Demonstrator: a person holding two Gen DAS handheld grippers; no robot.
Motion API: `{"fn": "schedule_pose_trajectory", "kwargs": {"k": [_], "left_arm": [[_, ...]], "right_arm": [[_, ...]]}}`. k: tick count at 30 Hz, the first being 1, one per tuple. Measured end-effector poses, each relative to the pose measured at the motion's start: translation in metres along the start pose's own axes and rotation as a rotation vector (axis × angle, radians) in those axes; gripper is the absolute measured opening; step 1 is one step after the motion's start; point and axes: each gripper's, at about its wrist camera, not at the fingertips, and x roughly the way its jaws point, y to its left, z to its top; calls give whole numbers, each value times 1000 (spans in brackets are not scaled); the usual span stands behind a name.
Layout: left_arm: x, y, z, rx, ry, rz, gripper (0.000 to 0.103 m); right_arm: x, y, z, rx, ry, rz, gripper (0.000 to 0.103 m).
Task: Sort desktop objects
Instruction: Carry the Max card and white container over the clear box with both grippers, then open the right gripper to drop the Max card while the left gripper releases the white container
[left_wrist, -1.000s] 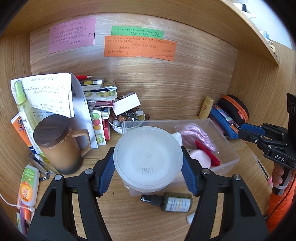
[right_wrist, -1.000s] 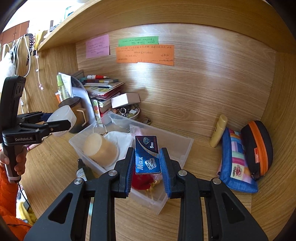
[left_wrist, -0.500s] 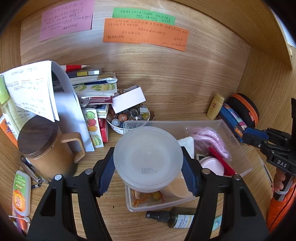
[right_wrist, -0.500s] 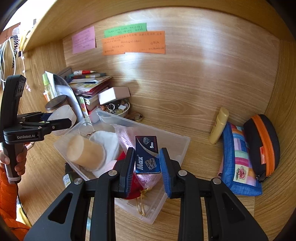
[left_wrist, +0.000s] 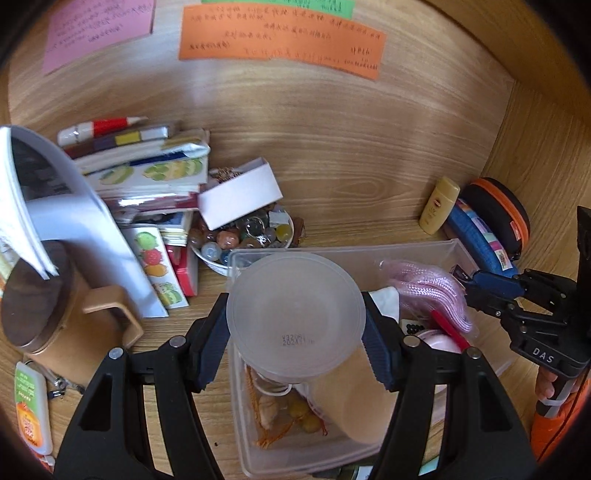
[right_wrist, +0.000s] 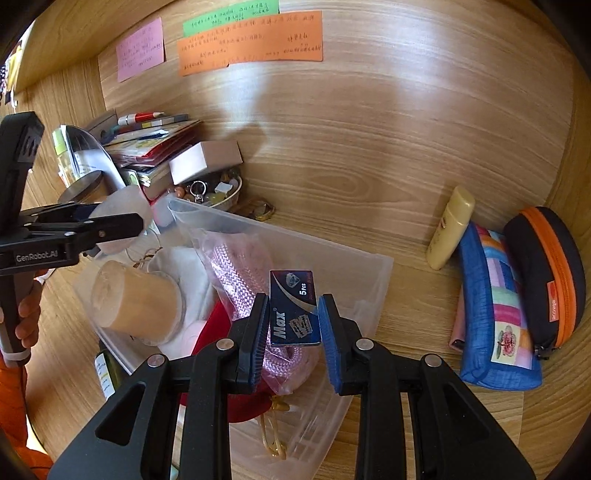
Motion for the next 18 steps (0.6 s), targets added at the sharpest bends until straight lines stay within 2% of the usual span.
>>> {"fn": "schedule_pose_trajectory", "kwargs": {"k": [12, 18], "left_arm": [[27, -10, -1, 22, 68, -10, 65], [29, -14, -1, 29, 76, -3, 65]], "right_arm": [[17, -1, 0, 8, 28, -40, 25], [18, 3, -1, 4, 15, -55, 25]]}}
